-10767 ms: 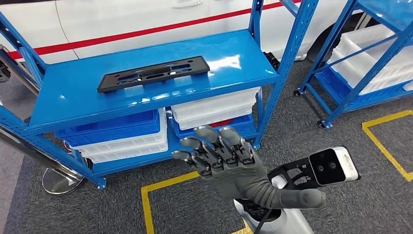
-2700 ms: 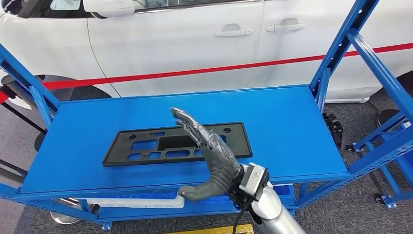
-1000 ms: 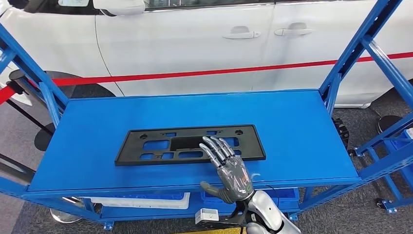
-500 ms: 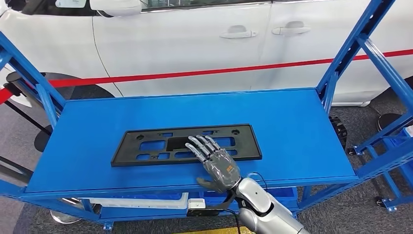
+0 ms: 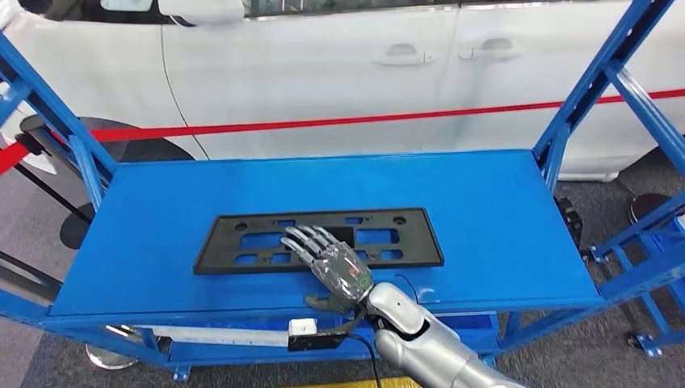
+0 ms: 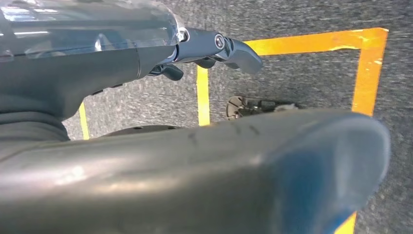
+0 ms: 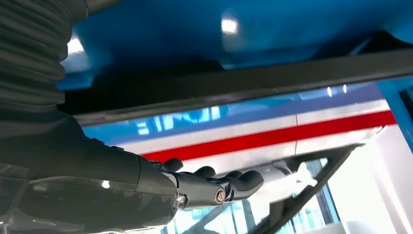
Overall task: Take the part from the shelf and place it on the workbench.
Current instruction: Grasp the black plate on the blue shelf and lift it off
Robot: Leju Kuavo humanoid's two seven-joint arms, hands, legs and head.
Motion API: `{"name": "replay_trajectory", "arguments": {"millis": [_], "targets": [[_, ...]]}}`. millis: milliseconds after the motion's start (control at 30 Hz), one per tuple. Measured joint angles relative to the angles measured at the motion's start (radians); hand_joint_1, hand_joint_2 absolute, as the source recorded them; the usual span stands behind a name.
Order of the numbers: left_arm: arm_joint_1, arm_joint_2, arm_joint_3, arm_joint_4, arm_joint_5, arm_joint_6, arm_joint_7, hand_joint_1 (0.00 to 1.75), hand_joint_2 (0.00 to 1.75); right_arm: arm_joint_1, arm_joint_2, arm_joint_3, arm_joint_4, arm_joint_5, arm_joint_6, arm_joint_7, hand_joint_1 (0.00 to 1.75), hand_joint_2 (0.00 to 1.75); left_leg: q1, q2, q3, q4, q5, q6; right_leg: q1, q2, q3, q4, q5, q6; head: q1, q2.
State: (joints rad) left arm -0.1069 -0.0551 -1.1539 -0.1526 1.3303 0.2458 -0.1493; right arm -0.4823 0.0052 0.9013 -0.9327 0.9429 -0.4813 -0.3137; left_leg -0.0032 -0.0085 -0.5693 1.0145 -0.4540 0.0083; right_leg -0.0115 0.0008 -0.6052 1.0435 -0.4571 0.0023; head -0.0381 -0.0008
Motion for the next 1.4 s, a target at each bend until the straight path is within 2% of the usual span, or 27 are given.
{"name": "replay_trajectory", "arguments": {"millis": [100, 133, 167, 267, 300, 333, 367, 433, 467, 500, 567, 633, 700, 767, 800, 833, 867, 933, 1000, 1100, 1167, 1200, 1267, 1300, 1333, 1367, 1400], "targets": [[0.001, 0.0, 0.0, 0.0, 0.003, 0.001, 0.0, 0.0, 0.0, -0.013, 0.016, 0.012, 0.021, -0.025, 0.01, -0.002, 0.0, 1.75, 0.001, 0.001, -0.005, 0.006, -0.006, -0.015, 0.001, 0.001, -0.002, -0.003, 0.002, -0.016, -0.001, 0.0], [0.0, 0.0, 0.0, 0.0, 0.004, 0.001, 0.0, 0.0, 0.0, -0.019, 0.022, 0.016, 0.026, -0.029, 0.013, -0.001, 0.0, 1.75, 0.002, 0.001, -0.012, 0.024, -0.019, -0.021, -0.001, 0.0, -0.002, -0.005, 0.003, -0.021, -0.001, 0.0], [0.0, 0.0, 0.0, 0.0, 0.005, 0.001, 0.0, 0.0, 0.0, -0.024, 0.029, 0.018, 0.03, -0.032, 0.016, 0.001, 0.0, 1.75, 0.004, 0.002, -0.028, 0.062, -0.043, -0.027, -0.003, -0.001, -0.001, -0.007, 0.004, -0.026, -0.002, 0.0], [0.001, 0.0, 0.0, 0.0, 0.009, 0.002, 0.0, 0.0, 0.0, -0.032, 0.045, 0.027, 0.048, -0.037, 0.019, 0.008, 0.0, 1.75, 0.01, 0.003, -0.116, 0.25, -0.129, -0.039, -0.002, -0.003, -0.001, -0.007, 0.003, -0.032, -0.002, 0.0], [0.002, 0.0, 0.0, 0.0, 0.01, 0.002, 0.0, 0.0, 0.0, -0.033, 0.048, 0.03, 0.055, -0.038, 0.019, 0.01, 0.0, 1.75, 0.011, 0.003, -0.135, 0.286, -0.135, -0.041, -0.001, -0.003, -0.001, -0.007, 0.003, -0.032, -0.002, 0.0], [0.003, 0.0, 0.0, 0.0, 0.01, 0.003, 0.0, 0.0, 0.0, -0.034, 0.051, 0.032, 0.061, -0.039, 0.019, 0.012, 0.0, 1.75, 0.012, 0.003, -0.139, 0.289, -0.124, -0.041, -0.001, -0.003, 0.0, -0.007, 0.003, -0.032, -0.002, 0.0], [0.003, -0.001, 0.0, 0.0, 0.01, 0.003, 0.0, 0.0, 0.0, -0.036, 0.056, 0.034, 0.068, -0.042, 0.019, 0.013, 0.0, 1.75, 0.012, 0.003, -0.122, 0.25, -0.093, -0.039, -0.001, -0.002, 0.001, -0.007, 0.003, -0.032, -0.002, 0.0], [0.002, 0.0, 0.0, 0.0, 0.01, 0.003, 0.0, 0.0, 0.0, -0.05, 0.07, 0.035, 0.085, -0.05, 0.02, 0.015, 0.0, 1.75, 0.011, 0.003, -0.056, 0.109, -0.023, -0.032, 0.0, 0.0, 0.003, -0.007, 0.002, -0.03, -0.002, 0.0], [0.0, 0.0, -0.001, 0.0, 0.01, 0.003, 0.0, 0.0, 0.0, -0.06, 0.079, 0.035, 0.096, -0.054, 0.023, 0.015, 0.0, 1.75, 0.009, 0.003, -0.027, 0.047, -0.001, -0.026, 0.001, 0.002, 0.003, -0.007, 0.002, -0.027, -0.002, 0.0], [-0.001, 0.0, -0.001, 0.0, 0.009, 0.003, 0.001, 0.0, 0.0, -0.071, 0.088, 0.036, 0.107, -0.06, 0.028, 0.015, 0.0, 1.75, 0.006, 0.003, -0.012, 0.012, 0.006, -0.022, 0.001, 0.002, 0.001, -0.007, 0.003, -0.022, -0.002, 0.0], [-0.002, 0.0, -0.002, 0.0, 0.009, 0.002, 0.003, 0.0, 0.0, -0.087, 0.107, 0.036, 0.128, -0.069, 0.04, 0.018, 0.0, 1.75, 0.002, 0.002, -0.007, -0.004, 0.005, -0.012, 0.001, 0.002, 0.0, -0.011, 0.006, -0.011, -0.001, 0.0], [-0.001, -0.001, -0.003, 0.0, 0.007, 0.002, 0.005, 0.0, 0.0, -0.1, 0.124, 0.036, 0.146, -0.076, 0.049, 0.022, 0.0, 1.75, 0.007, 0.002, -0.003, -0.015, 0.014, 0.0, 0.001, 0.001, -0.003, 0.0, -0.003, 0.001, -0.001, 0.0], [-0.002, -0.002, -0.004, 0.0, 0.005, 0.002, 0.005, 0.0, 0.0, -0.112, 0.137, 0.036, 0.163, -0.076, 0.051, 0.027, 0.0, 1.75, 0.011, 0.004, 0.002, -0.025, 0.021, 0.011, 0.001, 0.0, -0.037, 0.078, -0.051, 0.007, 0.0, 0.0], [-0.002, -0.004, -0.005, 0.0, 0.003, 0.002, 0.005, 0.0, 0.0, -0.119, 0.145, 0.036, 0.182, -0.059, 0.044, 0.042, 0.0, 1.75, 0.01, 0.003, 0.001, -0.025, 0.021, 0.015, 0.0, 0.0, -0.099, 0.208, -0.112, 0.01, 0.0, 0.0], [-0.002, -0.004, -0.005, 0.0, 0.002, 0.002, 0.006, 0.0, 0.0, -0.12, 0.148, 0.037, 0.191, -0.041, 0.035, 0.055, 0.0, 1.75, 0.009, 0.003, 0.001, -0.024, 0.021, 0.015, -0.001, 0.0, -0.122, 0.254, -0.123, 0.011, 0.0, 0.0], [-0.001, -0.005, -0.006, 0.0, 0.001, 0.002, 0.006, 0.0, 0.0, -0.123, 0.15, 0.039, 0.2, -0.016, 0.021, 0.074, 0.0, 1.75, 0.009, 0.002, 0.001, -0.023, 0.02, 0.015, -0.001, 0.0, -0.13, 0.264, -0.115, 0.011, 0.0, 0.0], [-0.001, -0.006, -0.007, 0.0, 0.001, 0.001, 0.006, 0.0, 0.0, -0.128, 0.153, 0.043, 0.209, 0.017, 0.001, 0.097, 0.0, 1.75, 0.009, 0.002, 0.002, -0.021, 0.019, 0.013, -0.002, 0.0, -0.118, 0.236, -0.088, 0.011, 0.0, 0.0], [-0.001, -0.008, -0.011, 0.0, 0.0, 0.0, 0.006, 0.0, 0.0, -0.149, 0.162, 0.053, 0.228, 0.091, -0.044, 0.15, 0.0, 1.75, 0.009, 0.001, 0.001, -0.013, 0.013, 0.008, -0.002, 0.0, -0.057, 0.106, -0.02, 0.007, 0.0, 0.0], [-0.003, -0.01, -0.014, 0.0, 0.0, 0.0, 0.006, 0.0, 0.0, -0.174, 0.172, 0.063, 0.251, 0.145, -0.077, 0.186, 0.0, 1.75, 0.005, 0.001, -0.003, -0.001, 0.004, -0.002, -0.001, 0.001, -0.015, 0.014, 0.008, 0.0, 0.0, 0.0], [-0.004, -0.011, -0.018, 0.0, 0.002, -0.001, 0.006, 0.0, 0.0, -0.197, 0.187, 0.073, 0.287, 0.186, -0.091, 0.21, 0.0, 1.75, 0.005, 0.001, -0.007, 0.003, -0.001, -0.018, 0.003, 0.002, -0.012, -0.001, 0.009, -0.015, 0.0, 0.0], [-0.004, -0.013, -0.019, 0.0, 0.007, -0.003, 0.006, 0.0, 0.0, -0.214, 0.2, 0.08, 0.31, 0.208, -0.091, 0.222, 0.0, 1.75, 0.008, 0.002, -0.019, 0.034, -0.023, -0.029, 0.0, 0.001, -0.01, -0.006, 0.012, -0.025, -0.001, 0.0], [-0.004, -0.013, -0.019, 0.0, 0.009, -0.003, 0.005, 0.0, 0.0, -0.222, 0.207, 0.086, 0.322, 0.22, -0.09, 0.23, 0.0, 1.75, 0.01, 0.003, -0.039, 0.078, -0.049, -0.035, -0.002, 0.0, -0.01, -0.007, 0.013, -0.029, -0.002, 0.0], [-0.003, -0.014, -0.019, 0.0, 0.012, -0.003, 0.005, 0.0, 0.0, -0.234, 0.217, 0.097, 0.344, 0.242, -0.089, 0.243, 0.0, 1.75, 0.013, 0.003, -0.101, 0.211, -0.11, -0.044, -0.001, -0.001, -0.01, -0.007, 0.012, -0.033, -0.002, 0.0], [-0.003, -0.014, -0.019, 0.0, 0.014, -0.004, 0.005, 0.0, 0.0, -0.238, 0.22, 0.103, 0.356, 0.254, -0.088, 0.251, 0.0, 1.75, 0.014, 0.003, -0.128, 0.265, -0.127, -0.047, 0.0, -0.002, -0.009, -0.007, 0.012, -0.034, -0.002, 0.0], [-0.002, -0.014, -0.019, 0.0, 0.016, -0.004, 0.005, 0.0, 0.0, -0.24, 0.222, 0.109, 0.367, 0.264, -0.086, 0.259, 0.0, 1.75, 0.014, 0.003, -0.14, 0.287, -0.125, -0.047, 0.0, -0.002, -0.009, -0.007, 0.012, -0.034, -0.002, 0.0], [-0.001, -0.015, -0.019, 0.0, 0.018, -0.005, 0.005, 0.0, 0.0, -0.243, 0.224, 0.114, 0.378, 0.273, -0.083, 0.265, 0.0, 1.75, 0.015, 0.003, -0.133, 0.267, -0.103, -0.047, 0.0, -0.002, -0.008, -0.007, 0.011, -0.034, -0.002, 0.0], [-0.001, -0.015, -0.019, 0.0, 0.019, -0.006, 0.005, 0.0, 0.0, -0.246, 0.226, 0.118, 0.386, 0.279, -0.08, 0.27, 0.0, 1.75, 0.015, 0.003, -0.107, 0.209, -0.067, -0.044, 0.0, -0.001, -0.007, -0.007, 0.011, -0.033, -0.002, 0.0]]}}
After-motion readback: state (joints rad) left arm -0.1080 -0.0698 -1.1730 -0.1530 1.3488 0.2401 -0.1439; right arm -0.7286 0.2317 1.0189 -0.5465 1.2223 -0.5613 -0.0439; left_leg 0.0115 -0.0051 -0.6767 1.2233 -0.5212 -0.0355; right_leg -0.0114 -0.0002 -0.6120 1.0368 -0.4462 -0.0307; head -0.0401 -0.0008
